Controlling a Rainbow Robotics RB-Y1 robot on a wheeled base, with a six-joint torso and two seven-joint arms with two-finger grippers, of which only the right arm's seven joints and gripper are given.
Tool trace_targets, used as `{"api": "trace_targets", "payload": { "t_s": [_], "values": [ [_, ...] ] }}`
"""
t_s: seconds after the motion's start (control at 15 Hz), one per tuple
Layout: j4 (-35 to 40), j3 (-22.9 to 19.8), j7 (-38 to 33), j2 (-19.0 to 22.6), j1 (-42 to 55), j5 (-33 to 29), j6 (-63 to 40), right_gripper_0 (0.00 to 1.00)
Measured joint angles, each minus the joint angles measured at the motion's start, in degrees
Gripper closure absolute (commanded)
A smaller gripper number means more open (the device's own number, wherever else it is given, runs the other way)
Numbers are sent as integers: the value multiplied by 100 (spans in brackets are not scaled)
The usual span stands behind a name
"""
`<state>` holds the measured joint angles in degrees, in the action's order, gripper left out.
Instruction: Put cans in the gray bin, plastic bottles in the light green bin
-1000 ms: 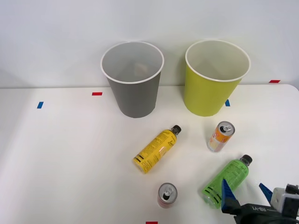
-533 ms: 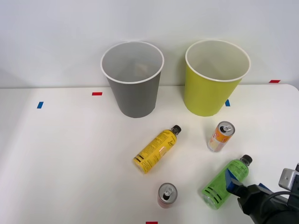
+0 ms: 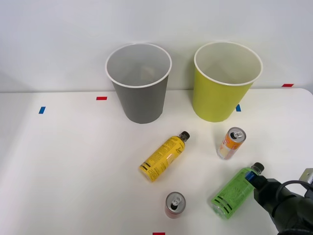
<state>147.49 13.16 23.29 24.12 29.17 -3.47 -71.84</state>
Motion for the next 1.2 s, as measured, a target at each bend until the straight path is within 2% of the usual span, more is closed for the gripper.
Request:
{"api": "trace_targets", "payload": {
  "t_s": [0.13,0.33,0.6,1.0,1.2],
  "values": [
    [147,-27,-204,348,-167,445,-437,0],
    [202,-46,-213,647,-443,1154,-932,0],
    [110,-208,-287,704,-1121,1970,-1547,0],
    [-636,-239,-374,798,-1772,2259,-1626,0],
    [-727,-238,-480,812,-2197,2440,-2371,0]
  ]
}}
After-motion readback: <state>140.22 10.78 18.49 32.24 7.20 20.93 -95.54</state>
